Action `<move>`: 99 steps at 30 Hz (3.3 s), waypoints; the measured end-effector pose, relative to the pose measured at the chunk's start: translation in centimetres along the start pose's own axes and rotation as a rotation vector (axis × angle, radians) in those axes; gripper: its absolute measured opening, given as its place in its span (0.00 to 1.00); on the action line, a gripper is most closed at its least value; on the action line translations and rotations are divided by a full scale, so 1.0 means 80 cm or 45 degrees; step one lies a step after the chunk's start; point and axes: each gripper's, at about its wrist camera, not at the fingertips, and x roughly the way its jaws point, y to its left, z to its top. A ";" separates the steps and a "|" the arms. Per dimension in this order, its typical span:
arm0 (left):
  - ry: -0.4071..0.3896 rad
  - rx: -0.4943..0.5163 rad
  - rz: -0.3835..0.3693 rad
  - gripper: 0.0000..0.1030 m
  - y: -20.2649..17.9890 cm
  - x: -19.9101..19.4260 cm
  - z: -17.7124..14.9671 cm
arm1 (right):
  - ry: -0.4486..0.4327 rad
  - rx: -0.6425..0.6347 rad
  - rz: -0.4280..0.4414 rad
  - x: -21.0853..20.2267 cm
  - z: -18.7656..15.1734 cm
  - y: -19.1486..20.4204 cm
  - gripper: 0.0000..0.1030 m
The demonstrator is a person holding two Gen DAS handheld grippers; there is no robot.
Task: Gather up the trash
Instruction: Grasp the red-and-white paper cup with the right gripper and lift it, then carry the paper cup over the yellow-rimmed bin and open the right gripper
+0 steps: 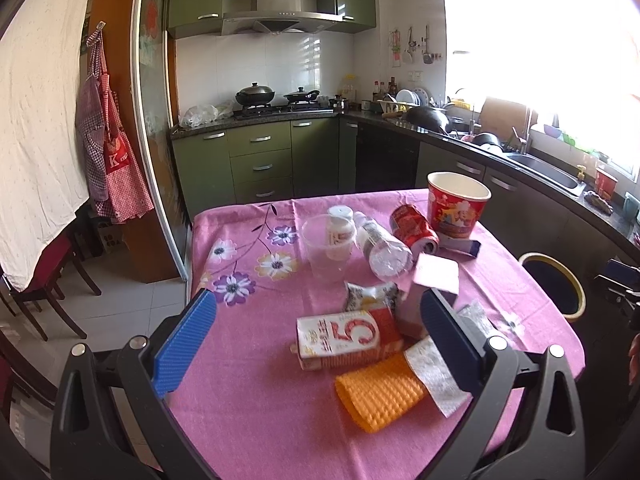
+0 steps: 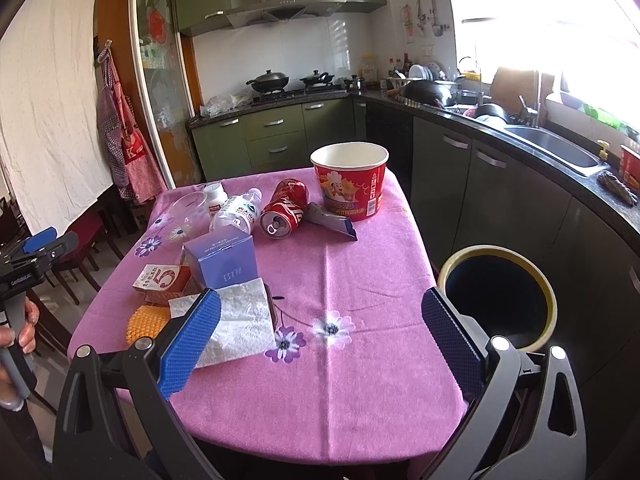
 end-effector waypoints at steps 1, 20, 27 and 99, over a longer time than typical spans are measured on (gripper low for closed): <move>0.005 -0.008 0.001 0.94 0.005 0.010 0.008 | 0.021 0.008 0.008 0.008 0.011 -0.004 0.96; 0.116 -0.158 -0.046 0.94 0.068 0.236 0.103 | 0.649 0.209 -0.111 0.336 0.267 -0.138 0.43; 0.145 -0.124 -0.052 0.94 0.062 0.264 0.086 | 0.798 0.218 -0.195 0.420 0.271 -0.156 0.31; 0.271 0.375 -0.435 0.94 -0.120 0.186 0.002 | 0.632 0.523 -0.279 0.111 0.030 -0.319 0.43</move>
